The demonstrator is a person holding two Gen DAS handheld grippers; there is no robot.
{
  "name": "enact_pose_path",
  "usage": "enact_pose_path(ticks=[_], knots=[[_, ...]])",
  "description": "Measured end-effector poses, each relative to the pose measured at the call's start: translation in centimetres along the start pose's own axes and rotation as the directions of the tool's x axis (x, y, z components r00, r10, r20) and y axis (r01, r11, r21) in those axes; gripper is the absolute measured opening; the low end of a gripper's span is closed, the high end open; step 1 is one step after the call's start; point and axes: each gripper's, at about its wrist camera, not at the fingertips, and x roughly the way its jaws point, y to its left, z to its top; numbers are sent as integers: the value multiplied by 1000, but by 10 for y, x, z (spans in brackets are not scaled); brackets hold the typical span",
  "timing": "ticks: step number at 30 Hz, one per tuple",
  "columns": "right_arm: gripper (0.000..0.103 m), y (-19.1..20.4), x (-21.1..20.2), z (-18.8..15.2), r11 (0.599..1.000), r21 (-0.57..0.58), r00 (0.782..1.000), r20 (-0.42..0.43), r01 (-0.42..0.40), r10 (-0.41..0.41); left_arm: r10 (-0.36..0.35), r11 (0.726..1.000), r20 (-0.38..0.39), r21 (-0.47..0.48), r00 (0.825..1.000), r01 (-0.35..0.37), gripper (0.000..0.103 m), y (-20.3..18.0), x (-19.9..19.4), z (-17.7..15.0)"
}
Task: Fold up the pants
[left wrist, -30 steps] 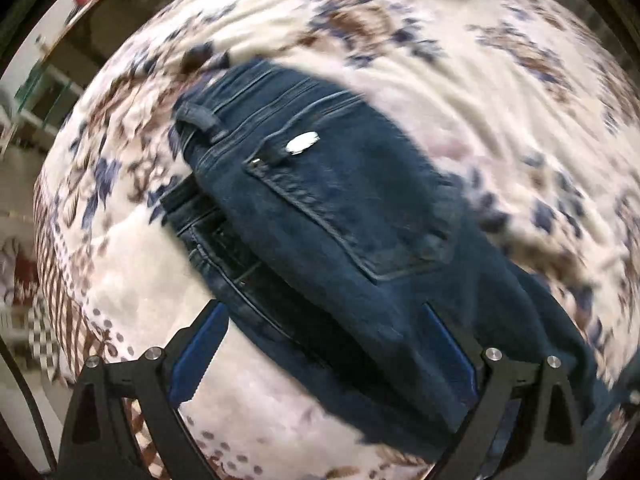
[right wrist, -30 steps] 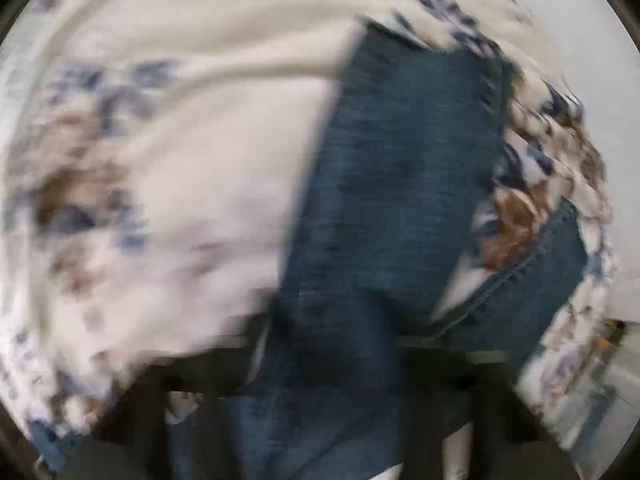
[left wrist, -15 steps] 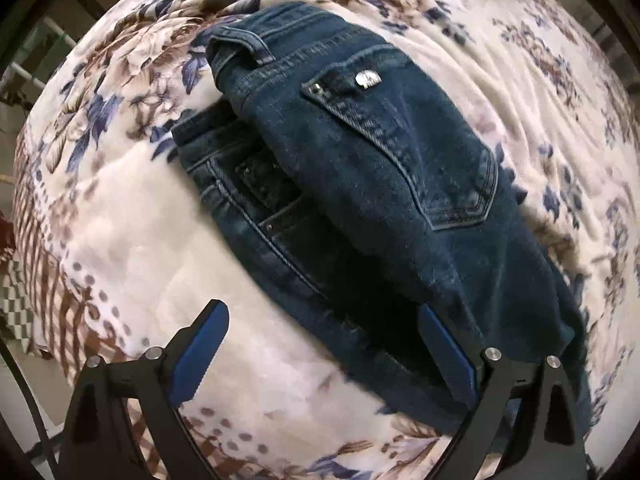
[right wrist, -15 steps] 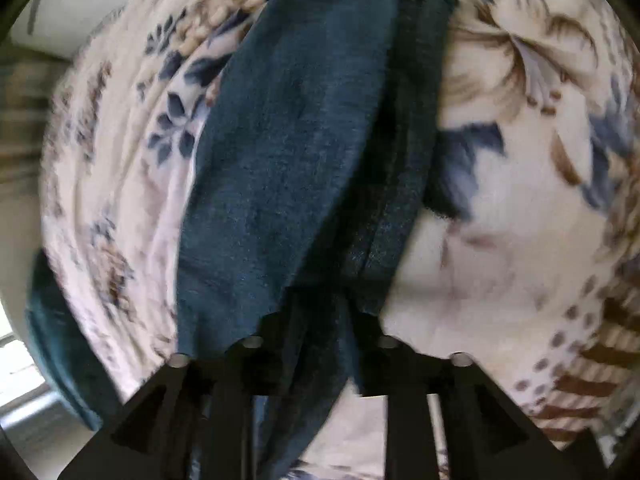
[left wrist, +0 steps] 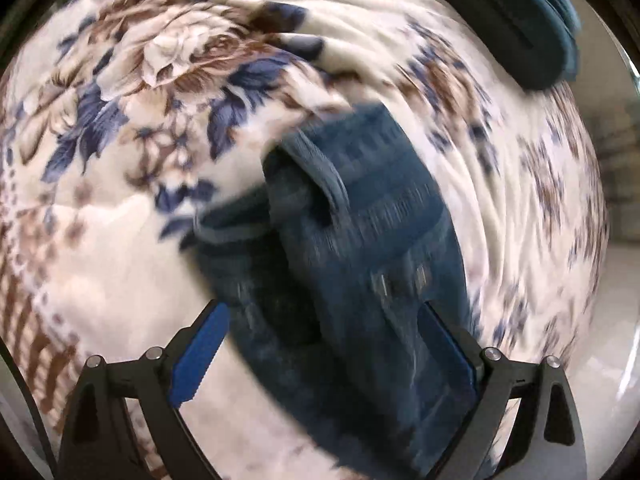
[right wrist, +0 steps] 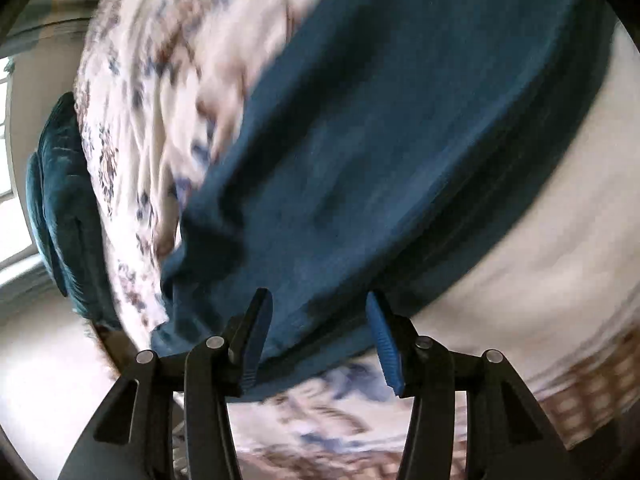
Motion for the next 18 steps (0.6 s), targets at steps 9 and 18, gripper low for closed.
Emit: enact_pose_path(ticks=[9, 18], knots=[[7, 2, 26, -3, 996, 90, 993, 120, -25, 14, -3, 1000, 101, -14, 995, 5, 17, -2, 8, 23], [6, -15, -23, -41, 1000, -24, 988, 155, 14, -10, 65, 994, 167, 80, 984, -79, 16, 33, -31, -9]])
